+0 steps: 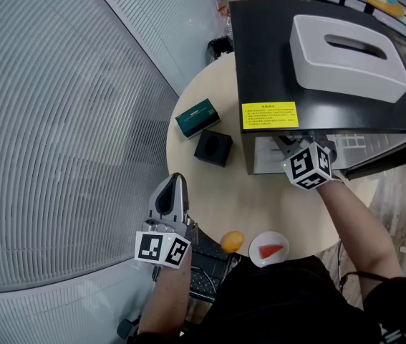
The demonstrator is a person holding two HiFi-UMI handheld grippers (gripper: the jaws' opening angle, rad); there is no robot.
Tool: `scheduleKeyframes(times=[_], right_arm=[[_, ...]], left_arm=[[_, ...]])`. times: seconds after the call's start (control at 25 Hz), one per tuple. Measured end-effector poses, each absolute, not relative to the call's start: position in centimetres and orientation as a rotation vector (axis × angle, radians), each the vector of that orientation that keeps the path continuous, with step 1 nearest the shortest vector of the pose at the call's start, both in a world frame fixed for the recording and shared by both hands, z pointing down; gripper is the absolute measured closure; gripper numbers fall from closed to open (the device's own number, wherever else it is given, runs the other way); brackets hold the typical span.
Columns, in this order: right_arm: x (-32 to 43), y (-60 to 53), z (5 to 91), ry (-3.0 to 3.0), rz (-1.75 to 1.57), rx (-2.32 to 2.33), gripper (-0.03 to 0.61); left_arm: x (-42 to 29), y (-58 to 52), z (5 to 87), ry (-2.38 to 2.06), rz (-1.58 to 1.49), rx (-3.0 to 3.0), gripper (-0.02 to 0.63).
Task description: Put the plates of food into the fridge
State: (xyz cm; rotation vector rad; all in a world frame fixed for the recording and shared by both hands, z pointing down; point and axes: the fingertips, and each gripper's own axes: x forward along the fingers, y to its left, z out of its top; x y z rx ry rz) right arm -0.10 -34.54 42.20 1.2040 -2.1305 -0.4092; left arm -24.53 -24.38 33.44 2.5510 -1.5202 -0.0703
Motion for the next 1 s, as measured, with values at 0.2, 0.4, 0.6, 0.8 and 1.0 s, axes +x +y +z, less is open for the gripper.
scheduleKeyframes(times=[0.2,0.4,0.6,0.8,1.0], right_arm=[[-0.6,-34.6,42.8,-2.120,-0.428,1.141,0.339],[-0.7,-34.3,42.9,-2.149,-0.368,1.051,0.337],[-0.5,-34.3,43.1,-2.188,-0.297,1.028,0.327],[-0.6,-33.7,43.2,-2.211,-0.251,0.968,0.316],[-0.7,-32.6,44.0,-2.114,-0.355,0.847,0.316]], left_arm=[[-24.8,-24.4,33.4,-1.526,-0.068,2.547,0.607],[-25.0,-24.5,33.5,-1.528,-0.066,2.540,0.607],[-24.9,-24.5,33.3,-1.526,-0.069,2.541,0.607],[-25.1,-24.4,33.1,-1.532,-0.072,2.537,0.607],[-25.1,-24.2,33.0,-1.535,-0.074,2.533,0.607]])
